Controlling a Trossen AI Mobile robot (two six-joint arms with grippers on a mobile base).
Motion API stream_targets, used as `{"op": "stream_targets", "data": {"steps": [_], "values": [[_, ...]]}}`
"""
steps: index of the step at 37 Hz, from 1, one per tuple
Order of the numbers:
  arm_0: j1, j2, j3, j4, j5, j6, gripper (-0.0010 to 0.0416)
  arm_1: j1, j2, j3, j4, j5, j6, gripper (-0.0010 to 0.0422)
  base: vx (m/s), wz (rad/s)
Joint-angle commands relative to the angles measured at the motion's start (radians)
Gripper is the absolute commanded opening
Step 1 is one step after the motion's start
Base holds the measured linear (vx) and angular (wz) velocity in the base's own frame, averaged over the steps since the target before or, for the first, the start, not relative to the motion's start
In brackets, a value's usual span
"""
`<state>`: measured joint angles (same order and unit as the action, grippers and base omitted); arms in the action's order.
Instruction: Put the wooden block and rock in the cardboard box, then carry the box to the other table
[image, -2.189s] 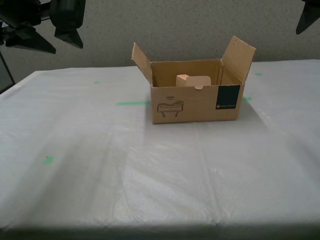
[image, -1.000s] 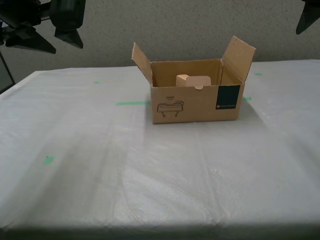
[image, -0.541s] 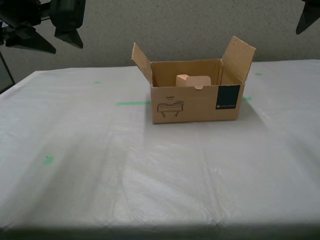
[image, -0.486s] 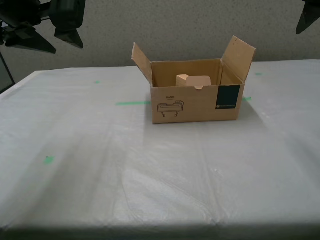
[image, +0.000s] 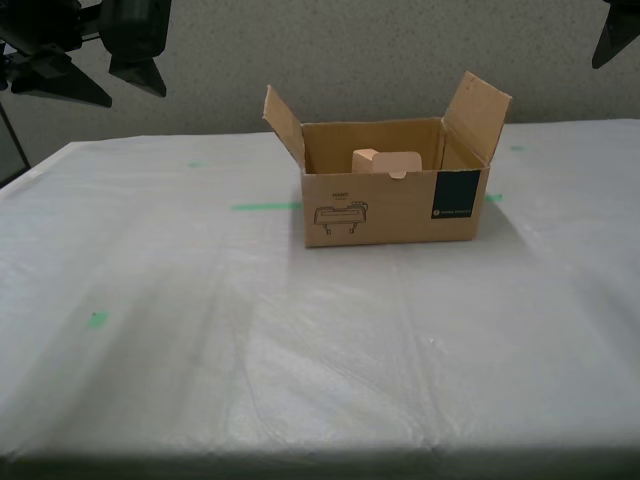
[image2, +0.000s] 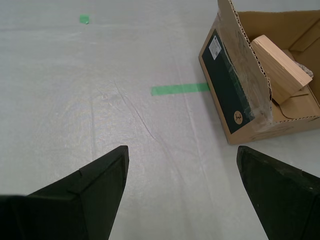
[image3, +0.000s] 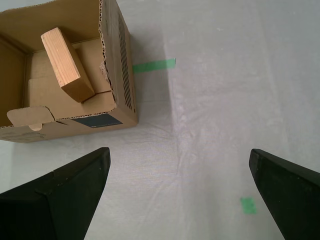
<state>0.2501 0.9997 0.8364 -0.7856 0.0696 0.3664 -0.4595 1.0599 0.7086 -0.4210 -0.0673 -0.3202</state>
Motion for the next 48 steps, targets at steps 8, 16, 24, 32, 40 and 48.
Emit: {"op": "stream_targets", "data": {"steps": [8, 16, 24, 32, 40, 48], "values": [[0.0, 0.0, 0.0, 0.0, 0.006, 0.005, 0.0388, 0.0, 0.0, 0.0, 0.001, -0.004, -0.002, 0.0293, 0.0, 0.0], [0.0, 0.0, 0.0, 0.0, 0.006, 0.005, 0.0388, 0.0, 0.0, 0.0, 0.001, -0.004, -0.002, 0.0293, 0.0, 0.0], [0.0, 0.0, 0.0, 0.0, 0.006, 0.005, 0.0387, 0.0, 0.0, 0.0, 0.0, -0.004, -0.002, 0.0293, 0.0, 0.0], [0.0, 0.0, 0.0, 0.0, 0.006, 0.005, 0.0388, 0.0, 0.0, 0.0, 0.001, -0.004, -0.002, 0.0293, 0.0, 0.0], [0.0, 0.0, 0.0, 0.0, 0.006, 0.005, 0.0388, 0.0, 0.0, 0.0, 0.001, -0.004, -0.002, 0.0293, 0.0, 0.0], [0.0, 0.0, 0.0, 0.0, 0.006, 0.005, 0.0388, 0.0, 0.0, 0.0, 0.001, -0.004, -0.002, 0.0293, 0.0, 0.0]]}}
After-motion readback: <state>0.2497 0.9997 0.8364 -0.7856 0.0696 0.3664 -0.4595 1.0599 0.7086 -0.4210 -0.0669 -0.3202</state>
